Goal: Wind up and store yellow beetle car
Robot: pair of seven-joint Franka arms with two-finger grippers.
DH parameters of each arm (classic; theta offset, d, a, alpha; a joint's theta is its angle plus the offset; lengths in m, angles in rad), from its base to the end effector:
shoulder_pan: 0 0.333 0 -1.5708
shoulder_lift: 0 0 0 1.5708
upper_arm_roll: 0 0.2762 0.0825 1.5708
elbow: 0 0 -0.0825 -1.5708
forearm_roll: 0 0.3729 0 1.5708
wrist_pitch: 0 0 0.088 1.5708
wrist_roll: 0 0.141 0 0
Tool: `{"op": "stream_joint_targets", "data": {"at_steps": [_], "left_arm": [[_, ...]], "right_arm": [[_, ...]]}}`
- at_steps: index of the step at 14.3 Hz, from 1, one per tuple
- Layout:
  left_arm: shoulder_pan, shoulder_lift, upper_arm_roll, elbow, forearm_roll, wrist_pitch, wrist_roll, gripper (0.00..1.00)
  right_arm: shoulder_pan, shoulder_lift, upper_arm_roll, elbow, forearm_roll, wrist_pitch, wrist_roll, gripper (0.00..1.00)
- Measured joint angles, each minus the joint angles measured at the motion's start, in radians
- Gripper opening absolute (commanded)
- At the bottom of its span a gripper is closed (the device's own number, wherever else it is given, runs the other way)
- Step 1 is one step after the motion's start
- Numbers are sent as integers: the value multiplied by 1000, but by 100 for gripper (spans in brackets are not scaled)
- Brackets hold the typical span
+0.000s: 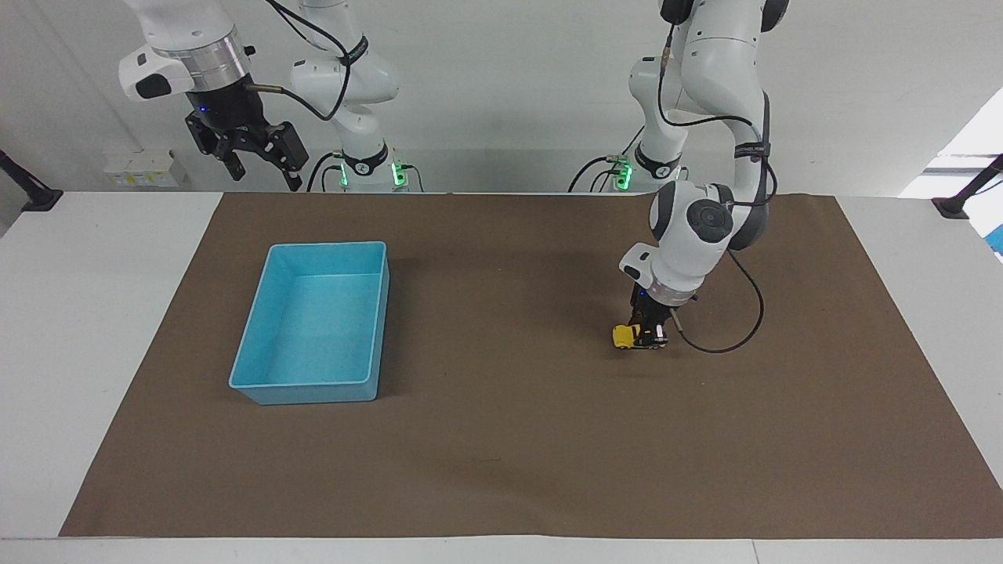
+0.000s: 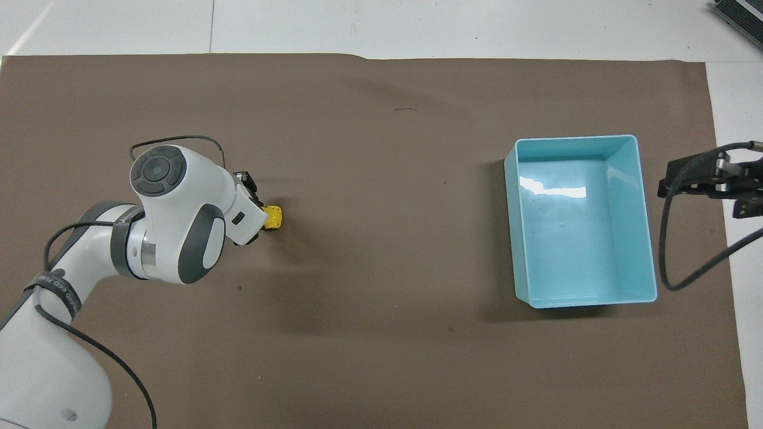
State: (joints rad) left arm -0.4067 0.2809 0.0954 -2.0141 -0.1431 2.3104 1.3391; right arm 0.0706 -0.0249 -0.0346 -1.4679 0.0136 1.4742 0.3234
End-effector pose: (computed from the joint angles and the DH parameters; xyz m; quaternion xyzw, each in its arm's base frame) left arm 0.5505 -0.1839 0.2515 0.7108 -0.7022 0.0274 0.0305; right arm 0.5269 0.0208 0.6023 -0.9897 0.1424 -0.0141 0.0099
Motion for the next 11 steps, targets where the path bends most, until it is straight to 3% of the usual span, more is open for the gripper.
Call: {"op": "stream_joint_targets", "data": {"at_steps": [5, 11], "left_arm": [[17, -5, 16, 22, 0, -40, 11, 100], [32, -129, 26, 48, 1, -87, -196, 100]], "right_arm": [[0, 0, 0, 0, 0, 0, 0, 100], [0, 0, 0, 0, 0, 0, 0, 100]]}}
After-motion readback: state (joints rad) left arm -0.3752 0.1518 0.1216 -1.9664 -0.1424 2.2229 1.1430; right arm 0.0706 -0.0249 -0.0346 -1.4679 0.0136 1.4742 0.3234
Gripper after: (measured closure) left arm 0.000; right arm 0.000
